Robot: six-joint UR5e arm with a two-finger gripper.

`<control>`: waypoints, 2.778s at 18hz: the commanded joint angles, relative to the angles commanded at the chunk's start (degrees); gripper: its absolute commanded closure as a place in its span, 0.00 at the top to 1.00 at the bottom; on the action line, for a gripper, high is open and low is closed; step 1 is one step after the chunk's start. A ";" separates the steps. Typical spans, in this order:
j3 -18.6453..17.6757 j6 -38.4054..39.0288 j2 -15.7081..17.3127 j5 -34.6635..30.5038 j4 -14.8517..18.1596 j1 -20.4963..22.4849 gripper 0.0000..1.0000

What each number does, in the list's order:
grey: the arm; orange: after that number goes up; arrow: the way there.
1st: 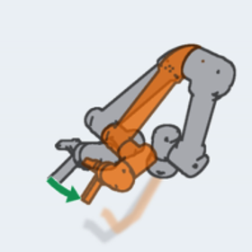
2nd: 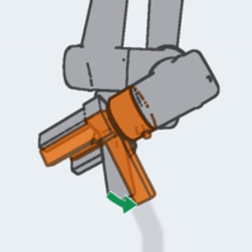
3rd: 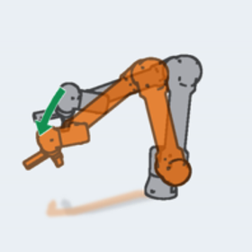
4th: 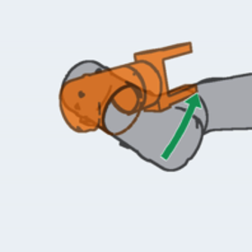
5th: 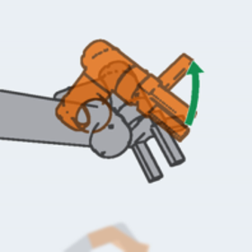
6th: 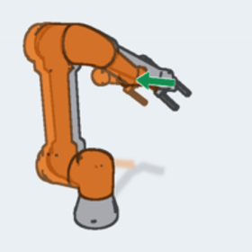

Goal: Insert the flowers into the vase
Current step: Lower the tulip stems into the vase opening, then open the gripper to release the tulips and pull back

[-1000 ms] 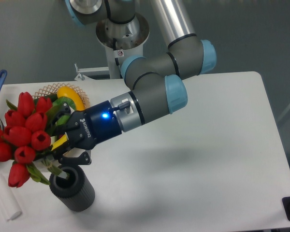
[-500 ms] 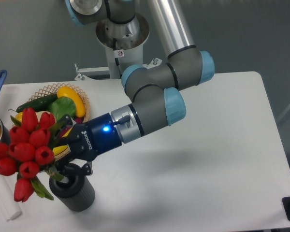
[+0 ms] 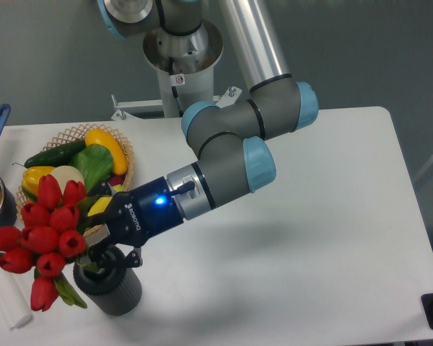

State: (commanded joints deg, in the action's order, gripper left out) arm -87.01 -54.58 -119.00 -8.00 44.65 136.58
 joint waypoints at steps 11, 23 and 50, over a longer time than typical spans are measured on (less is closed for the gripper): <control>-3.87 -8.43 -3.07 -0.97 0.00 0.26 0.41; -5.10 -10.28 -2.99 -7.56 -0.09 0.09 0.41; -4.74 -14.41 1.22 -20.29 -0.44 0.44 1.00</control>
State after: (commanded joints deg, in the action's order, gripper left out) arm -91.75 -68.99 -117.78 -28.28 44.21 137.02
